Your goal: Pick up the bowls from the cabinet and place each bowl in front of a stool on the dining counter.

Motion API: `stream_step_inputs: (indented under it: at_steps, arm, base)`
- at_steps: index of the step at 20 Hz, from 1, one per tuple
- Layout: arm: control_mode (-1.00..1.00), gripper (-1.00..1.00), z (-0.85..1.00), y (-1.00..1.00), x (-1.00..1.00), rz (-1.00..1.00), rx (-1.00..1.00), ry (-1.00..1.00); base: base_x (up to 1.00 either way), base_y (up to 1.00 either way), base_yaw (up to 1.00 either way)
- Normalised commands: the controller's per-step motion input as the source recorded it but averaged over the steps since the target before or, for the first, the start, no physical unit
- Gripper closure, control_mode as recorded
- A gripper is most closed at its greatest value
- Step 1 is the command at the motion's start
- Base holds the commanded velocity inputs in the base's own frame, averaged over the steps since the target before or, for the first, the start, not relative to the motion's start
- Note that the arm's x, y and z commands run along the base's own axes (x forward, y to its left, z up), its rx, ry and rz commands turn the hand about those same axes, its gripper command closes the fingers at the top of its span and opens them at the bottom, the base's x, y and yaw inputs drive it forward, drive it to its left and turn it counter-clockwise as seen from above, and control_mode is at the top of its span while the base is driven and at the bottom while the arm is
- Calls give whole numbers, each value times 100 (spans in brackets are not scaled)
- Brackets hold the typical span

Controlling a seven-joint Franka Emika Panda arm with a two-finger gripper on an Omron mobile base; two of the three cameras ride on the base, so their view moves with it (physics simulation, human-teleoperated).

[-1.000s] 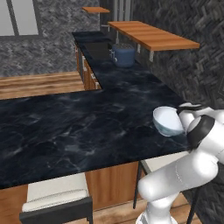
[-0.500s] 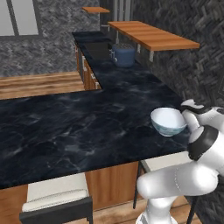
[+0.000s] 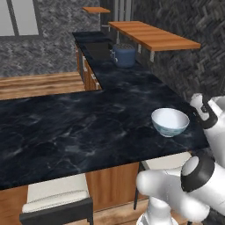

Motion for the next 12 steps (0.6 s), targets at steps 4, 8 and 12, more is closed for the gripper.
stream_step_inputs:
  at_steps: [4, 8, 12]
  arm:
    - [-100, -100, 100, 22, -95, 19, -18, 0]
    - [-100, -100, 84, 45, -93, 24, -19, 2]
    - [-100, -100, 22, 67, -82, 26, -14, 15]
  base:
    - [0, 0, 0]
    - [0, 0, 0]
    - [0, 0, 0]
